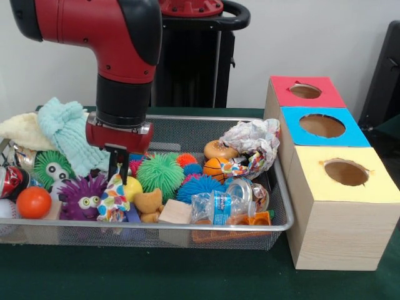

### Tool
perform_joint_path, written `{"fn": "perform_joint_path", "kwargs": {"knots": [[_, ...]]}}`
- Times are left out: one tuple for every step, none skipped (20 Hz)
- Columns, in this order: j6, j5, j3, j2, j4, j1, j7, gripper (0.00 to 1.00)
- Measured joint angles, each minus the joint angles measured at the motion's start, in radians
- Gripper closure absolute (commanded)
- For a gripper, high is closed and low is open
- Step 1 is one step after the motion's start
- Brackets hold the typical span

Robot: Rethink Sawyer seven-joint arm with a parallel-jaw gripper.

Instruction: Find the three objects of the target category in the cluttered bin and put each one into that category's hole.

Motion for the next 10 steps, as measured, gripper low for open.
{"fn": "perform_joint_path", "kwargs": {"knots": [[0.0, 0.001, -0.001, -0.002, 0.0, 0.0, 0.0, 1.0], [0.0, 0.002, -0.001, -0.003, 0.0, 0.0, 0.0, 1.0], [0.003, 0.005, -0.002, -0.005, 0.0, 0.0, 0.0, 1.0], [0.006, 0.007, -0.003, -0.007, 0.0, 0.001, 0.0, 1.0], [0.012, 0.011, -0.005, -0.011, 0.0, 0.002, 0.0, 1.0], [0.041, 0.021, -0.01, -0.02, 0.0, 0.006, 0.0, 1.0], [0.059, 0.026, -0.011, -0.025, -0.001, 0.009, 0.0, 1.0], [0.07, 0.028, -0.012, -0.028, -0.001, 0.01, 0.0, 1.0], [0.096, 0.034, -0.013, -0.035, -0.001, 0.013, 0.0, 1.0], [0.133, 0.043, -0.012, -0.044, -0.001, 0.016, 0.0, 1.0]]}}
